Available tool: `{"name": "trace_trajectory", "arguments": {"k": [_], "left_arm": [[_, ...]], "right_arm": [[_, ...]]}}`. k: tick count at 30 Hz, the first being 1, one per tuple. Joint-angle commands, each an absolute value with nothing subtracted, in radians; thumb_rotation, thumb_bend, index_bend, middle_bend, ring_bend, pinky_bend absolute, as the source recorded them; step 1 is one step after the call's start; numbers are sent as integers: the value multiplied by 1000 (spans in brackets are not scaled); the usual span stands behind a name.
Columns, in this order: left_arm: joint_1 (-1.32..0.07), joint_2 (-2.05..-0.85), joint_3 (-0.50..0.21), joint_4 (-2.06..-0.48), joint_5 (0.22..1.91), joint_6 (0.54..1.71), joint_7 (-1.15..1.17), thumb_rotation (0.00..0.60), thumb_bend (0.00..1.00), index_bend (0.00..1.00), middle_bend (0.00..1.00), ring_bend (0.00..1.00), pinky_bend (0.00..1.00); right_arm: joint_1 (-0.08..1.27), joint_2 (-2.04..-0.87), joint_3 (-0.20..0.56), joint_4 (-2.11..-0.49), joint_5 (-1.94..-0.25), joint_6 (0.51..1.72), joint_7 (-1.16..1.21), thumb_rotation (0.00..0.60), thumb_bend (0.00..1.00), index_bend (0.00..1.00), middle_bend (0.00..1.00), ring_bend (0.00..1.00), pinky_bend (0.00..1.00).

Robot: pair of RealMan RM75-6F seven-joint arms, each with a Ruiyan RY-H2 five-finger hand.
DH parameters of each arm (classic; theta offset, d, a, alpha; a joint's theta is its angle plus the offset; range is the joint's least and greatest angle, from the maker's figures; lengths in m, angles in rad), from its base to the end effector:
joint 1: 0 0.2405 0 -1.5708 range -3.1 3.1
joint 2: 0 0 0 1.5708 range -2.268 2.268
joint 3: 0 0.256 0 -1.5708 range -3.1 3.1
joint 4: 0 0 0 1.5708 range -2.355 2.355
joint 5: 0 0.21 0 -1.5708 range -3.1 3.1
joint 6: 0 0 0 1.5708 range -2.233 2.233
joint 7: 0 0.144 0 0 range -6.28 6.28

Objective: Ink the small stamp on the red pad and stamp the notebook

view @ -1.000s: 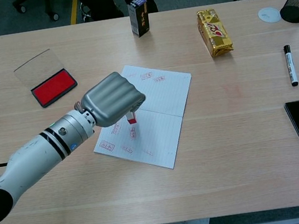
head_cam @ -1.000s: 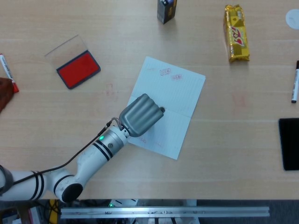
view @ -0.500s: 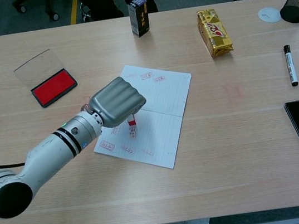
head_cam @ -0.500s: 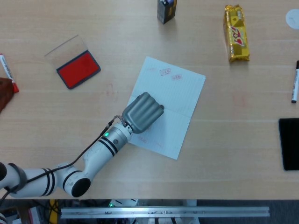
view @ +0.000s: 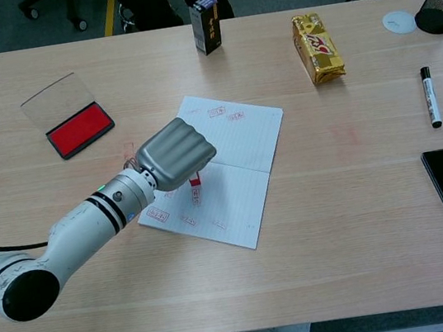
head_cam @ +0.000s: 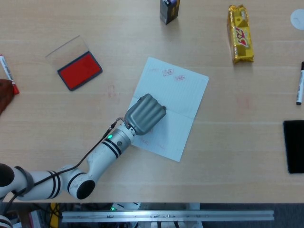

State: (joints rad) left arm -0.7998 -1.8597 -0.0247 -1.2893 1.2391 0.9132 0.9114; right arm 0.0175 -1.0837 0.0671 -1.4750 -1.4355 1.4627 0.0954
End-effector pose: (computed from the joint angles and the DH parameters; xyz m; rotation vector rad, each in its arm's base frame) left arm -0.1137 0.2814 -0.1281 -2.2712 -0.2342 -0.6255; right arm -0.3590 -0.1628 0.1915 1.2940 -0.9062 0.7720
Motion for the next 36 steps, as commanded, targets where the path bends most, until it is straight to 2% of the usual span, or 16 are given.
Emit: {"name": "trace_trajectory", "arguments": {"k": [1, 16, 28, 36], "left_arm": [[-801, -1861, -24, -1289, 1238, 913, 913, 600, 339, 617, 1000, 1000, 1000], [-800, -1830, -34, -1334, 1242, 941, 903, 600, 338, 617, 1000, 1000, 1000], [-752, -1637, -95, -1584, 1223, 1059, 848, 600, 338, 607, 1000, 1000, 1000], [-695, -1565, -54, -1592, 1220, 1111, 821, 600, 338, 601, 1000, 1000, 1000]], "right_arm": [[17, -1084, 68, -1475, -1435, 1463, 96, 600, 311, 227, 328, 230, 264], [15, -1083, 72, -1471, -1434, 1468, 100, 600, 311, 227, 329, 230, 264], [31, -1081, 78, -1482, -1456, 1468, 97, 600, 310, 226, 329, 230, 264], [42, -1079, 75, -1493, -1469, 1463, 90, 600, 310, 227, 329, 230, 264]]}}
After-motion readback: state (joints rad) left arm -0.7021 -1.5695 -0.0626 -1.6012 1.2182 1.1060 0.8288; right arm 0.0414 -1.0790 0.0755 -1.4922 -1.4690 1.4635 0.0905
